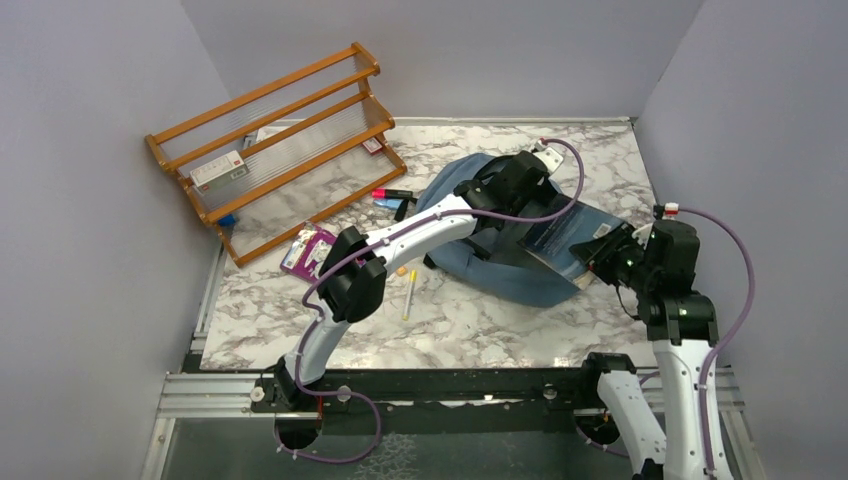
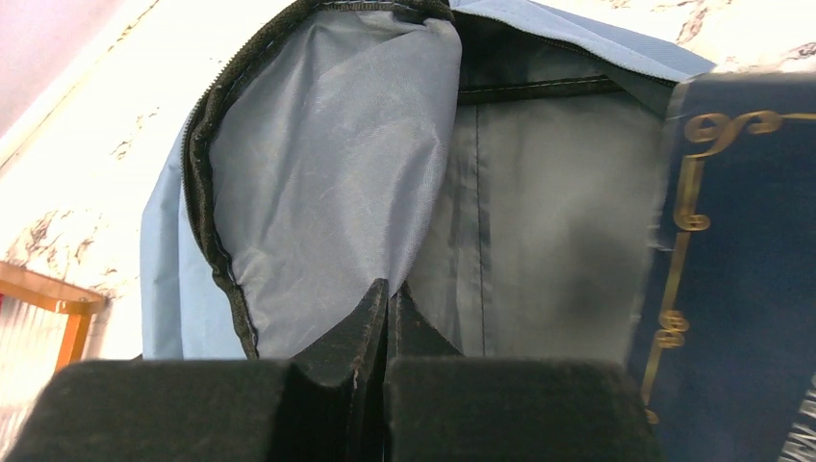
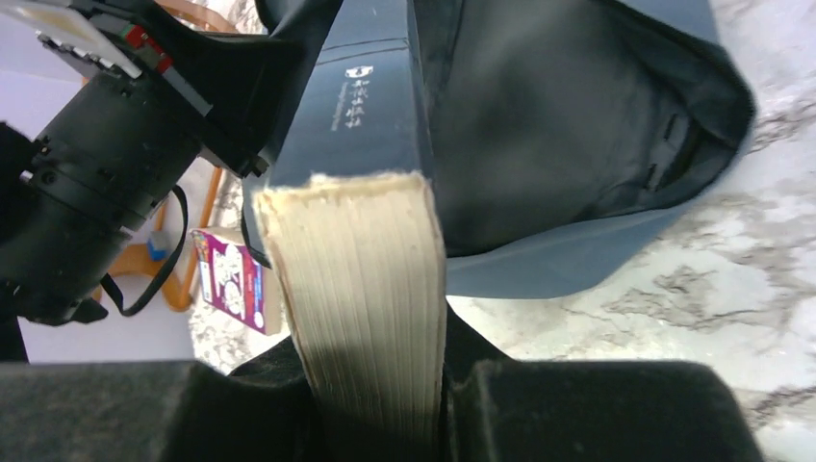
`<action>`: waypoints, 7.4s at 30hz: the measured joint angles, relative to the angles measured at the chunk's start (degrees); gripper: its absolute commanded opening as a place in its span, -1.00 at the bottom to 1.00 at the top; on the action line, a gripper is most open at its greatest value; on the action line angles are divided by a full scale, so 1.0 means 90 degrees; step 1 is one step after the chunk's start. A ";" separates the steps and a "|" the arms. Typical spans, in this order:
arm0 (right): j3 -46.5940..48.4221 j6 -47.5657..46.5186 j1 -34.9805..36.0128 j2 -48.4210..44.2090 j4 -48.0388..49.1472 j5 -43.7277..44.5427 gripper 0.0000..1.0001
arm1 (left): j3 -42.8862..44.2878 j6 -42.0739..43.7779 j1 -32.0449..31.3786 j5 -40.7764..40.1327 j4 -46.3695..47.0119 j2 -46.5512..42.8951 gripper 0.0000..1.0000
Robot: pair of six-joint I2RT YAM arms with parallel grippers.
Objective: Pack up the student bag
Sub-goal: Place the book in the student bag, then pick up the book from the center of the board.
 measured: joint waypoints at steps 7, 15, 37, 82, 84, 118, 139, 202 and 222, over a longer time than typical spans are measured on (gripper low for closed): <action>-0.0338 0.0449 -0.0002 0.0544 0.0784 -0.0403 -0.99 | -0.0007 -0.0032 0.0007 0.0168 0.0000 0.0000 -1.00; -0.0833 0.0860 -0.0002 0.0816 0.1528 -0.0583 -0.99 | -0.0007 -0.0131 0.0015 0.0323 -0.0010 0.0000 -1.00; -0.2463 0.2628 -0.0002 0.2489 0.5637 -0.2215 -0.98 | 0.0180 -0.0289 0.0053 0.0602 -0.0214 0.0000 -1.00; -0.1217 0.3062 0.1452 0.6965 0.8850 -0.1547 -0.71 | 0.0755 -0.0459 0.0078 0.0889 -0.0678 0.0046 -1.00; -0.1134 0.2956 0.1496 0.7033 0.8784 -0.1455 -0.54 | 0.0755 -0.0459 0.0097 0.0903 -0.0673 0.0053 -1.00; -0.0410 -0.0197 0.1579 0.4971 0.5394 0.1236 0.86 | 0.0636 -0.0726 0.0345 0.1219 -0.0503 0.0053 -1.00; -0.0032 -0.1370 0.1579 0.3038 0.3711 0.1979 0.86 | -0.0007 -0.0891 0.0345 0.1600 -0.0066 0.0051 -0.34; 0.0114 -0.0993 0.3274 0.3310 0.3262 -0.2361 0.41 | -0.9017 -0.5034 0.5394 0.1617 -0.0151 -0.8223 0.81; 0.6261 -0.2858 0.5639 1.0008 0.3325 -0.1916 0.52 | -0.9245 -0.4575 0.7359 0.3298 -0.0359 -0.8442 0.81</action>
